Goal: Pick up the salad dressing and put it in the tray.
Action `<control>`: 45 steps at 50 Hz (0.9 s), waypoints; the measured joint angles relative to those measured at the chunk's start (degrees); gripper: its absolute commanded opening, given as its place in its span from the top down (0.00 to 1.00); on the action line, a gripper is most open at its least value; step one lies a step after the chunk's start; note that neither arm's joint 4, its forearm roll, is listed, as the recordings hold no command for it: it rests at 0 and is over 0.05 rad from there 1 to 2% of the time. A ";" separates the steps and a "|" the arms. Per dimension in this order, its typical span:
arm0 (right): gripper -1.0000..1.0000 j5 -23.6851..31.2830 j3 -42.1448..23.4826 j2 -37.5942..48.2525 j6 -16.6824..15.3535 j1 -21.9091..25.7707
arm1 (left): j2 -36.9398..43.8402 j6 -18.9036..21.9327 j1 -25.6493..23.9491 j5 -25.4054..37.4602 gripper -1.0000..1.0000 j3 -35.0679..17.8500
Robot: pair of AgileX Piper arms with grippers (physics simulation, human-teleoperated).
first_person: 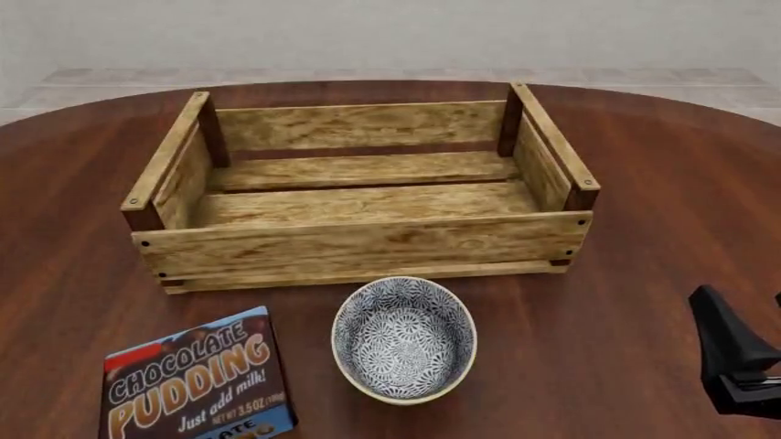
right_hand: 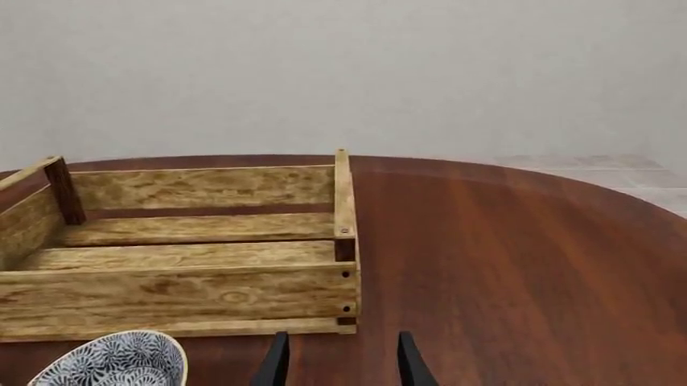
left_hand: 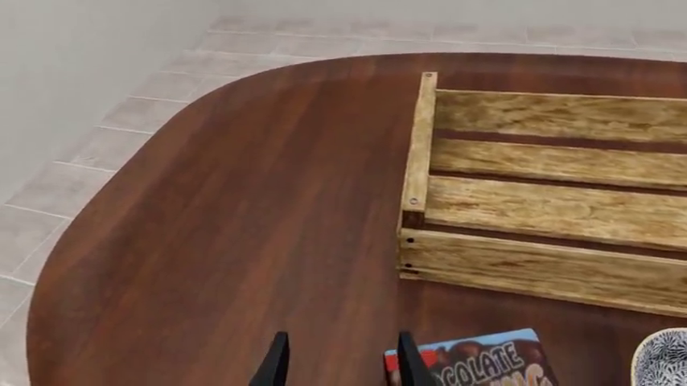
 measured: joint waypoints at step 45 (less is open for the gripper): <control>0.00 0.11 0.00 0.25 -0.03 0.35 | 1.66 -2.78 6.37 0.86 0.00 3.00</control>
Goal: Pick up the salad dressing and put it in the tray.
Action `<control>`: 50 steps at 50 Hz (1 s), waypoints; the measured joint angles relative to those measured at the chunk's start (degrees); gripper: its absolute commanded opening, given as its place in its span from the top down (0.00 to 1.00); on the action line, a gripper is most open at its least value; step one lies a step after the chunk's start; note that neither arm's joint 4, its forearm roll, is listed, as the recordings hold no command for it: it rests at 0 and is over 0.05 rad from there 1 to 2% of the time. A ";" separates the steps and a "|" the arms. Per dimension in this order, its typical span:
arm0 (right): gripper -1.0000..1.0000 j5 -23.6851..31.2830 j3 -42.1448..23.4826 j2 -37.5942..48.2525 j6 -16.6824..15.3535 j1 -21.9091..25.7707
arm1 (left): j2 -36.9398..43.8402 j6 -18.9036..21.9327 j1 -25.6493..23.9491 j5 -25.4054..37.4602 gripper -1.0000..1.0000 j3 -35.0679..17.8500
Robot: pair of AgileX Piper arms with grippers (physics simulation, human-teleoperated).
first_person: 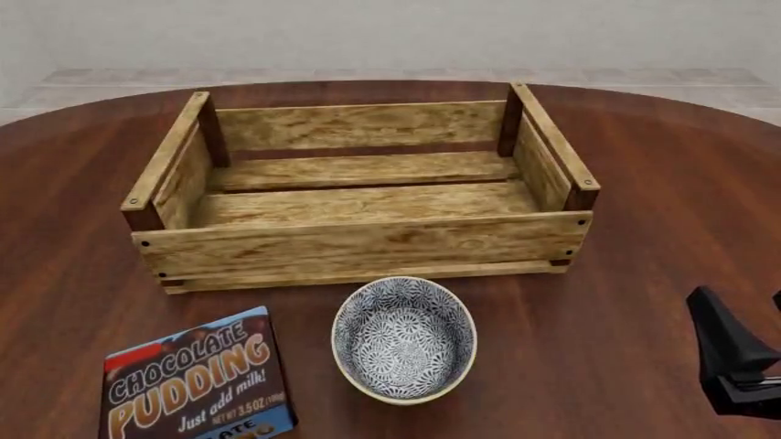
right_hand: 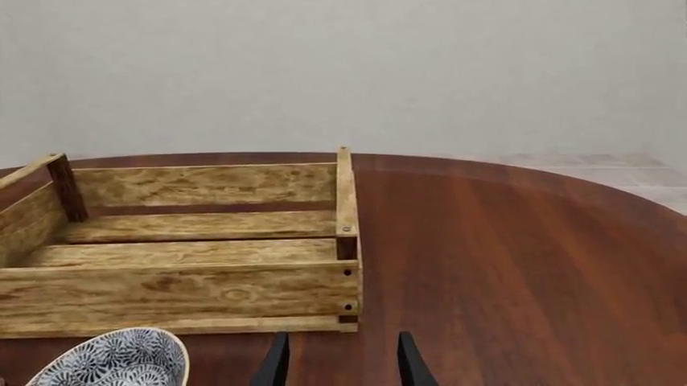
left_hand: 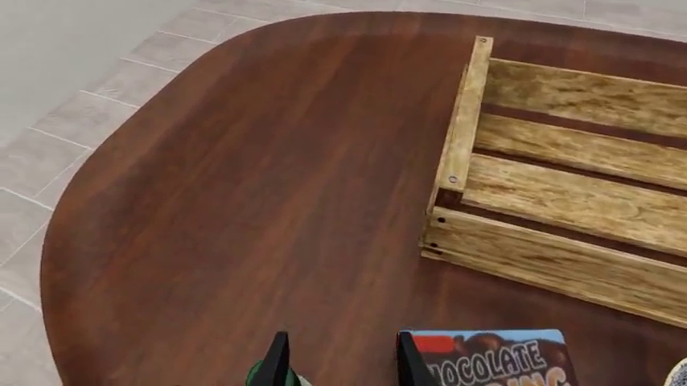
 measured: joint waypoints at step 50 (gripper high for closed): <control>0.00 -1.51 0.01 2.09 0.43 -1.29 | 3.14 4.46 7.49 -3.79 0.00 6.28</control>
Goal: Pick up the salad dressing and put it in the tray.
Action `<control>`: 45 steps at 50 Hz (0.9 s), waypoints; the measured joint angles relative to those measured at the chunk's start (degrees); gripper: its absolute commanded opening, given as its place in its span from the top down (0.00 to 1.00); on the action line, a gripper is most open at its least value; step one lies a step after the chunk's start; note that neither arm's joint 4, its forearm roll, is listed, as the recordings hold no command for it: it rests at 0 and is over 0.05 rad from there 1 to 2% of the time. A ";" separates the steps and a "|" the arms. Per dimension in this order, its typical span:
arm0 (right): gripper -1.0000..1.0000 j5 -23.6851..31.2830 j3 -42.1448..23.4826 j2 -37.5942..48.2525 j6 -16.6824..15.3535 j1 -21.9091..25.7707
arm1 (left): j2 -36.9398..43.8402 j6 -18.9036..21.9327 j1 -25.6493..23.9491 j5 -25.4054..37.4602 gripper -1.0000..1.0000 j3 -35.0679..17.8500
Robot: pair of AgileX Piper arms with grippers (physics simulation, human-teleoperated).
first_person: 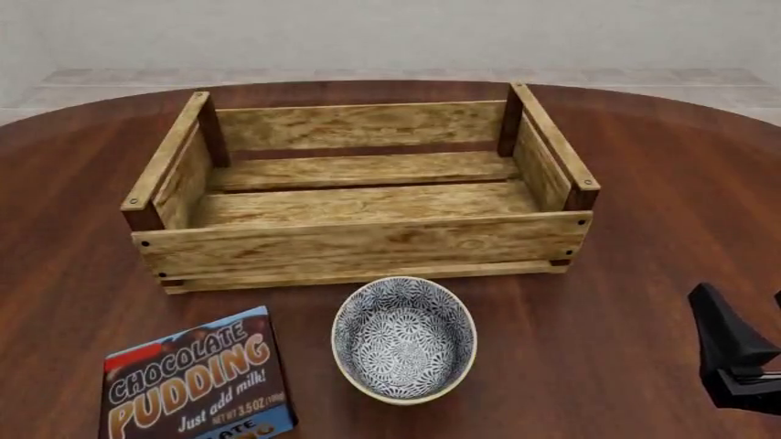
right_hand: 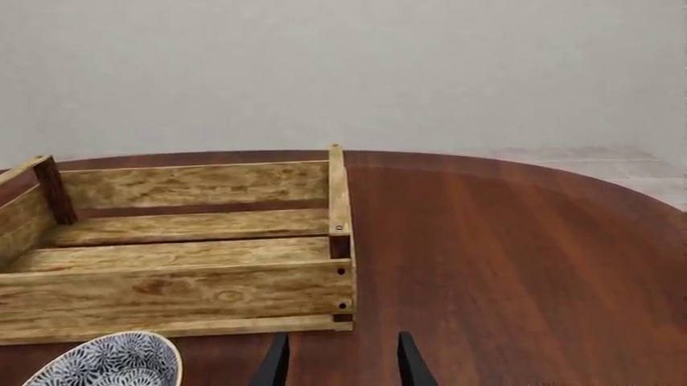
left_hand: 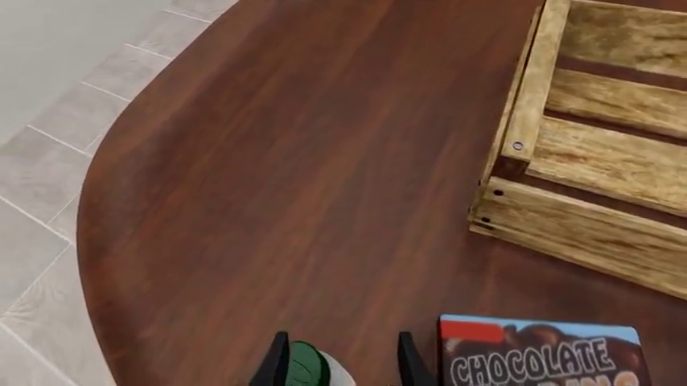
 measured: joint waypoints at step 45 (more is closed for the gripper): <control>0.00 -1.69 0.01 2.56 -0.13 -0.29 | -1.26 2.93 8.36 -0.07 0.00 3.91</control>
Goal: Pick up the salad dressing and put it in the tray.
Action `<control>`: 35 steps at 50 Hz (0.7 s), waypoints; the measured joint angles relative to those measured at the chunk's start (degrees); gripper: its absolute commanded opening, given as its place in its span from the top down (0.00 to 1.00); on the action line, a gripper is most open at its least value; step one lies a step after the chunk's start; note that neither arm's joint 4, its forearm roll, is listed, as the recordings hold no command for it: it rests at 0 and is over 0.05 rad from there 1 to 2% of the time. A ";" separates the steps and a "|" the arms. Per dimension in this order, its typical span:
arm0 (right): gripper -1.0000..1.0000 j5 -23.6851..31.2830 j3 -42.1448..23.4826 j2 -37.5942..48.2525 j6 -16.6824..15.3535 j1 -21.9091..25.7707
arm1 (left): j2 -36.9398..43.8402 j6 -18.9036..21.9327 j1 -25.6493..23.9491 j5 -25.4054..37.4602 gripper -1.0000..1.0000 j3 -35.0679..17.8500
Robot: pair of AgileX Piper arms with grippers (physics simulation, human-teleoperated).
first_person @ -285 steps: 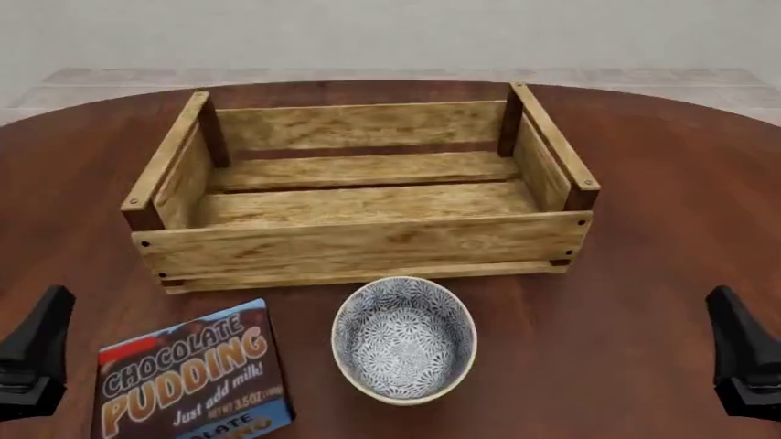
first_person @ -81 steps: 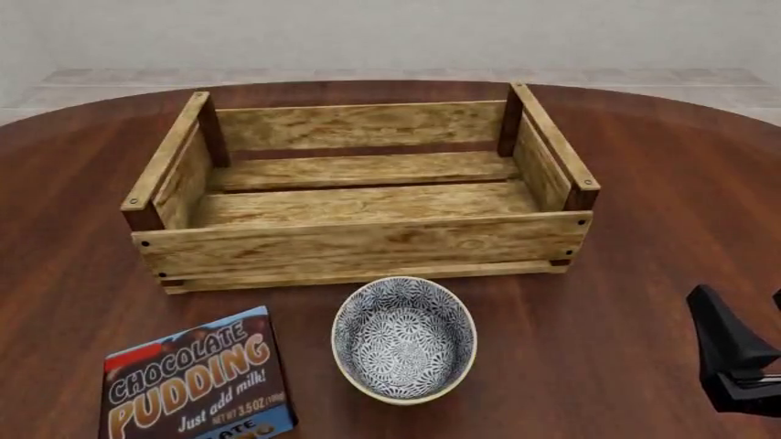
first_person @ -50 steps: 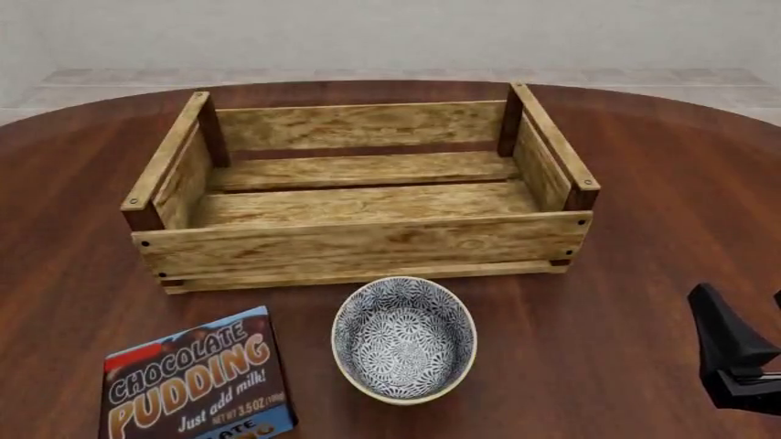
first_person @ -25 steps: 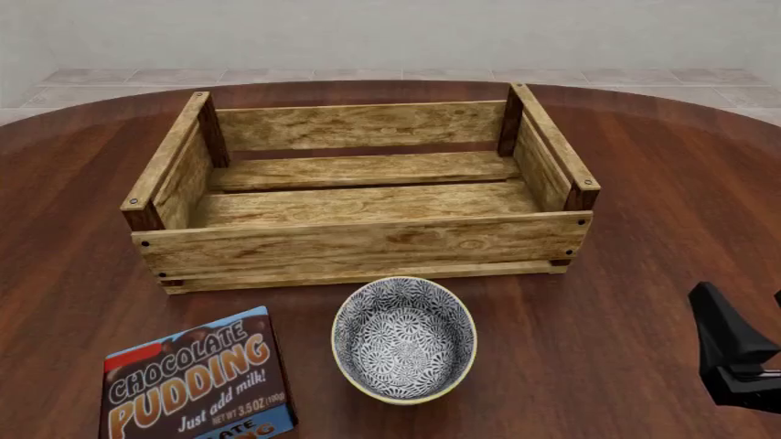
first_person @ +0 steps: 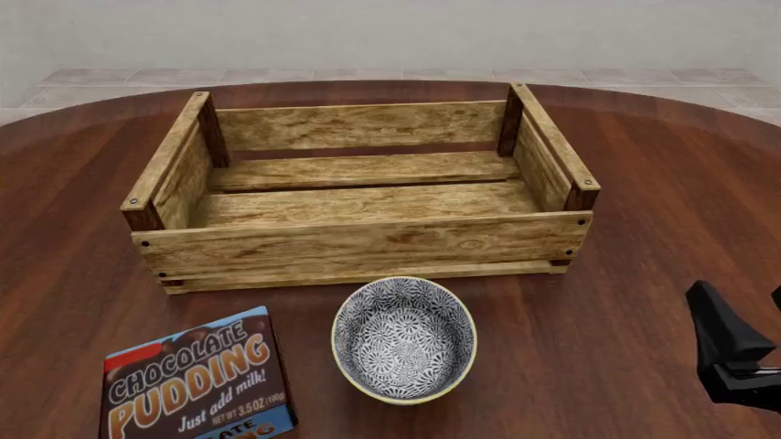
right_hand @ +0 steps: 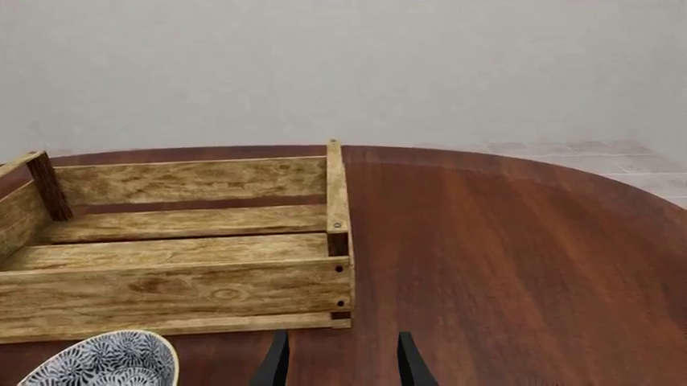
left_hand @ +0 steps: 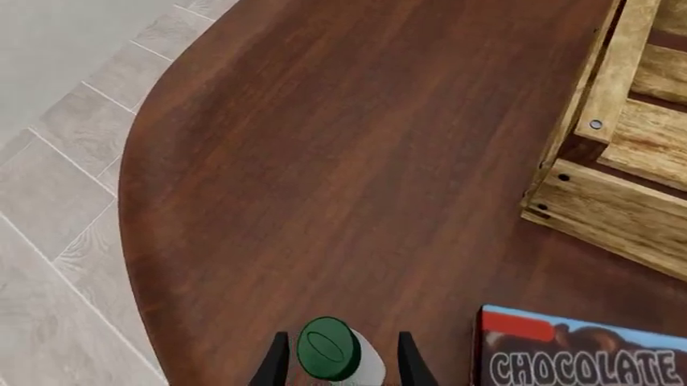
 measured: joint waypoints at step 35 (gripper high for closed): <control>0.00 -0.55 0.00 0.76 -0.73 -0.17 | 0.53 -0.67 3.65 -1.41 0.00 3.30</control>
